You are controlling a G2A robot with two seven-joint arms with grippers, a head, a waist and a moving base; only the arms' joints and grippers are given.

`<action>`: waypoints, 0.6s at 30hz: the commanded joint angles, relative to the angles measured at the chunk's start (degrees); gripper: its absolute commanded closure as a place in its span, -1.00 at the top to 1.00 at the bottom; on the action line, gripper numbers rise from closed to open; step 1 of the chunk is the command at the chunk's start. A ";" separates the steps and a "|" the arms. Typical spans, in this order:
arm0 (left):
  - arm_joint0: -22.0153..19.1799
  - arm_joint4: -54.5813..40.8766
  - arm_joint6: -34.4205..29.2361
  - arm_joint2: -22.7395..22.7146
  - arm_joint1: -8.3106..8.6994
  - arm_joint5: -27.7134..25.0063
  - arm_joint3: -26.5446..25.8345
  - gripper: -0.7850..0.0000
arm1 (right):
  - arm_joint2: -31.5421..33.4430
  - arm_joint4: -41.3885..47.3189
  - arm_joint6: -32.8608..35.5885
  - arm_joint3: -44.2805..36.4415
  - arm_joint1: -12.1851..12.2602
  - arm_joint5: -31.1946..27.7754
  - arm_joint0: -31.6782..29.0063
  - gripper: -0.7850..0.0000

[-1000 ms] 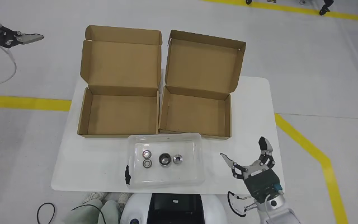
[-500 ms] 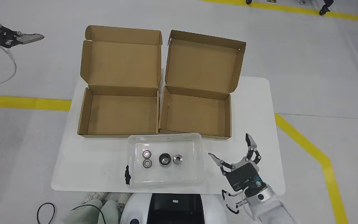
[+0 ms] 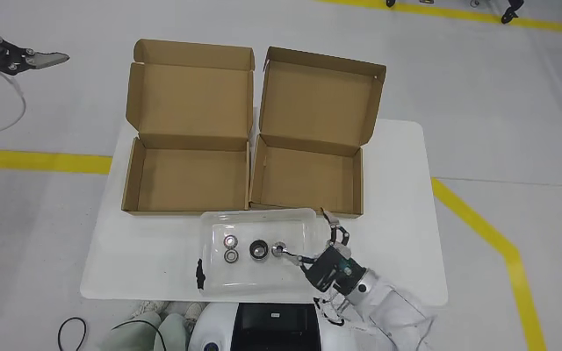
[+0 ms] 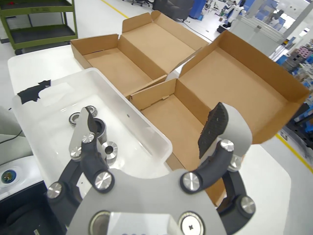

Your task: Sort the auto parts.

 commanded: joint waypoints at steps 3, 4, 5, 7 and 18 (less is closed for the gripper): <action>0.00 0.00 0.00 0.00 0.00 0.00 0.00 1.00 | -3.87 -0.52 1.49 3.68 -0.14 -1.83 4.53 1.00; 0.00 0.00 0.00 0.00 0.00 0.00 0.00 1.00 | -4.78 -0.68 1.86 4.31 -0.17 -2.22 5.37 1.00; 0.00 0.00 0.00 0.00 0.00 0.00 0.00 1.00 | -5.50 -0.78 2.07 4.82 -0.19 -2.39 6.13 1.00; 0.00 0.00 0.00 0.00 0.00 0.00 0.00 1.00 | -6.68 -0.02 2.52 5.93 -0.28 -2.10 7.14 1.00; 0.00 0.00 0.00 0.00 0.00 0.00 0.00 1.00 | -6.99 1.00 2.87 6.57 -0.35 -1.64 7.54 1.00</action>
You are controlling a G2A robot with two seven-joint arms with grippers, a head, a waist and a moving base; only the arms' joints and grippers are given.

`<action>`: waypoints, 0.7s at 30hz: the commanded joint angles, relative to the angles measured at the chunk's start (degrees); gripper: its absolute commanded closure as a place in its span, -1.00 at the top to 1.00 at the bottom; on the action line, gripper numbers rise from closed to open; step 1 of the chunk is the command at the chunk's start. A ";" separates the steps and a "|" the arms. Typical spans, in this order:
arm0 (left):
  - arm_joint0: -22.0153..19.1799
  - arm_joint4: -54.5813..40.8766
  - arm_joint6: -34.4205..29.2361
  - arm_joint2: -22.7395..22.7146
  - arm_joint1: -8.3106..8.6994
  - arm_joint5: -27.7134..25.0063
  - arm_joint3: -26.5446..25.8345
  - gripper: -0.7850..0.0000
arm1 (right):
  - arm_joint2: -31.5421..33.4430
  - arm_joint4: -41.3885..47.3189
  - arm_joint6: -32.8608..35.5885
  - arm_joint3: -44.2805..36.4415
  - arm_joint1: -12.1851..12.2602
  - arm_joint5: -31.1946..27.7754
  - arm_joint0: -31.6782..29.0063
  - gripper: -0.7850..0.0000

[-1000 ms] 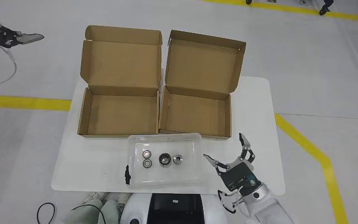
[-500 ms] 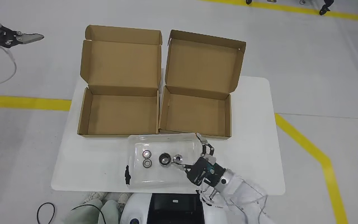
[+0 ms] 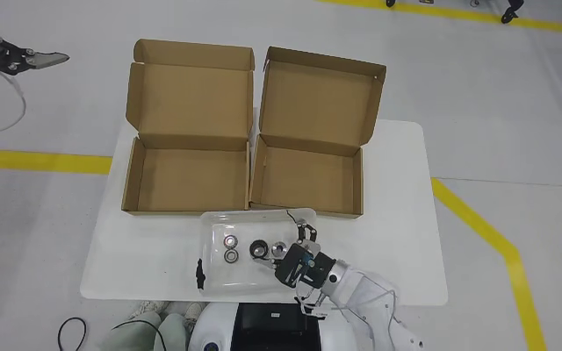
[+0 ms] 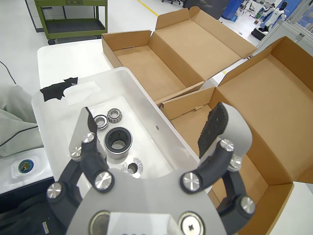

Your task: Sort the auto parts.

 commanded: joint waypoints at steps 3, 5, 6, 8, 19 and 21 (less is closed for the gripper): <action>0.00 0.00 0.00 0.00 0.00 0.00 0.00 1.00 | 0.00 -0.01 0.00 0.00 0.00 0.00 0.00 1.00; 0.00 0.00 0.00 0.00 0.00 0.00 0.00 1.00 | 0.00 -0.01 0.00 0.00 0.00 0.00 0.00 1.00; 0.00 0.00 0.00 0.00 0.00 0.00 0.00 1.00 | 0.00 -0.01 0.00 0.00 0.00 0.00 0.00 1.00; 0.00 0.00 0.00 0.00 0.00 0.00 0.00 1.00 | 0.01 0.26 0.04 -0.40 -0.01 0.25 0.29 1.00; 0.00 0.00 0.00 0.00 0.00 0.00 0.00 1.00 | -2.94 6.91 15.26 -0.10 0.03 -16.45 12.30 1.00; 0.00 0.00 0.00 0.00 0.00 0.00 0.00 1.00 | -2.61 10.35 18.57 1.16 -0.06 -17.49 13.97 1.00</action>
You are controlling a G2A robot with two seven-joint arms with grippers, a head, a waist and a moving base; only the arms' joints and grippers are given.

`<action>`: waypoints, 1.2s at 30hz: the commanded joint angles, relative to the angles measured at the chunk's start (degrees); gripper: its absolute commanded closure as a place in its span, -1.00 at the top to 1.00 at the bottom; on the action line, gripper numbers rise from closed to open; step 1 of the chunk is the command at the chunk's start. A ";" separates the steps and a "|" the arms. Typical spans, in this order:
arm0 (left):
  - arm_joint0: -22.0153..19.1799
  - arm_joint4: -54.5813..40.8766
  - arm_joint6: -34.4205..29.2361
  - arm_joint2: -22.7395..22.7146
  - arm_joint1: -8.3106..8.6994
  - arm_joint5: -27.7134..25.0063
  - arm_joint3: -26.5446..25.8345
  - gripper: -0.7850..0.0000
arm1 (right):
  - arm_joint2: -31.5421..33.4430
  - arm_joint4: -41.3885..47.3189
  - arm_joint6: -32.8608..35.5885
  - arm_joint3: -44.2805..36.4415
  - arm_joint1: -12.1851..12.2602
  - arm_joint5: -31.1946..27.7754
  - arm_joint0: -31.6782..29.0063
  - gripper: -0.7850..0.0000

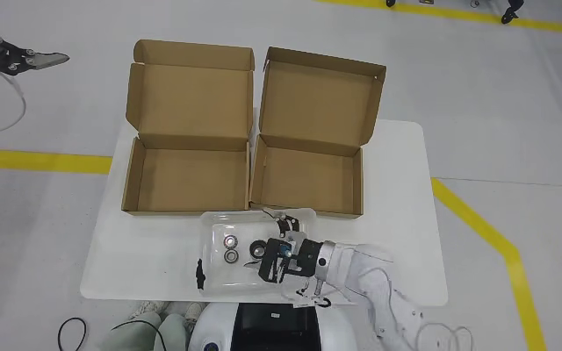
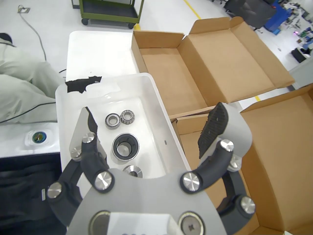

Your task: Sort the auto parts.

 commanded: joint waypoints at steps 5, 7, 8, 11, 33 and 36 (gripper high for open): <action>0.00 0.00 0.00 0.00 0.00 0.00 0.00 1.00 | 1.01 8.35 5.98 4.84 0.08 -3.39 3.97 1.00; 0.00 0.00 0.00 0.00 0.00 0.00 0.00 1.00 | 0.90 9.12 6.12 5.38 0.22 -4.46 4.85 1.00; 0.00 0.00 0.00 0.00 0.00 0.00 0.00 1.00 | 0.85 9.13 5.87 5.50 0.30 -4.71 5.20 1.00; 0.00 0.00 0.00 0.00 0.00 0.00 0.00 1.00 | 0.77 8.98 5.65 5.46 0.35 -4.80 5.40 1.00; 0.00 0.00 0.00 0.00 0.00 0.00 0.00 1.00 | -6.52 6.83 10.66 9.33 0.04 -8.99 10.42 1.00; 0.00 0.00 0.00 0.00 0.00 0.00 0.00 1.00 | -7.79 6.91 10.69 10.45 -0.07 -8.81 11.96 1.00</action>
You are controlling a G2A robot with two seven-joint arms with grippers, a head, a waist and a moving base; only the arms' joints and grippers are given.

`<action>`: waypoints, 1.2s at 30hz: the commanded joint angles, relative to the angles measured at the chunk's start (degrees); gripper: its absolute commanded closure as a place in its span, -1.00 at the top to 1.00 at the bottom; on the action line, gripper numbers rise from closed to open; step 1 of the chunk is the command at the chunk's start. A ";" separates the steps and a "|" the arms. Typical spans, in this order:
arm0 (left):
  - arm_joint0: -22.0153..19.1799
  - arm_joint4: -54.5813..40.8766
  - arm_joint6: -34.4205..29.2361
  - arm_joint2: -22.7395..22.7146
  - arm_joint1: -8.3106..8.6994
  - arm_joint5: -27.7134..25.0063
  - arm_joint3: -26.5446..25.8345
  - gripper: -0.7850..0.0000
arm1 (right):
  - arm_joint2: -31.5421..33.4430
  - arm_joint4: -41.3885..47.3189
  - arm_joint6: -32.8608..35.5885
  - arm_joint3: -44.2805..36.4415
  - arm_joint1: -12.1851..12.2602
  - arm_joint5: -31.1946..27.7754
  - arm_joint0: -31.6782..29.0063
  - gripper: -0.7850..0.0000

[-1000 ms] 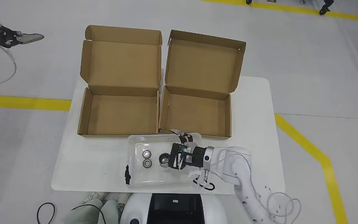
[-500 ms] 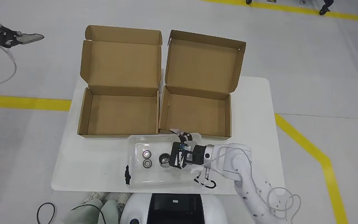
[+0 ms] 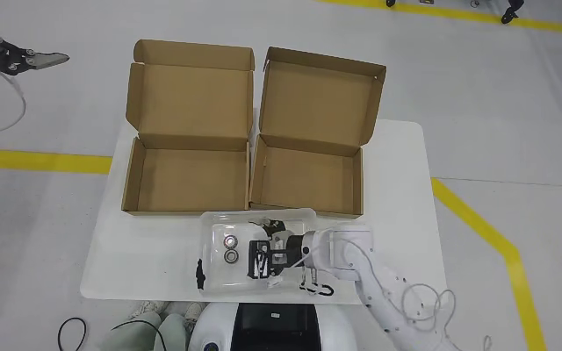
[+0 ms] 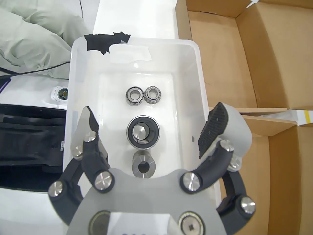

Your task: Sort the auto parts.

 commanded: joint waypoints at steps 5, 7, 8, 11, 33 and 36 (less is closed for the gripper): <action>0.00 0.00 0.00 0.00 0.00 0.00 0.00 1.00 | -0.99 -0.82 1.16 0.69 0.27 0.43 1.07 0.76; 0.00 0.00 0.00 0.00 0.00 0.00 0.00 1.00 | -1.18 -0.85 2.46 0.75 0.41 0.35 1.06 0.75; 0.00 0.00 0.00 0.00 0.00 0.00 0.00 1.00 | -1.31 -0.67 3.22 0.86 0.47 0.06 1.07 0.73; 0.00 0.00 0.00 0.00 0.00 0.00 0.00 1.00 | -1.65 0.36 5.77 1.24 0.63 -0.77 1.28 0.75; 0.00 0.00 0.00 0.00 0.00 0.00 0.00 1.00 | -9.07 4.20 15.60 7.57 -0.30 2.88 6.93 0.69; 0.00 0.00 0.00 0.00 0.00 0.00 0.00 1.00 | -10.32 4.43 16.41 9.04 -0.59 3.40 8.00 0.67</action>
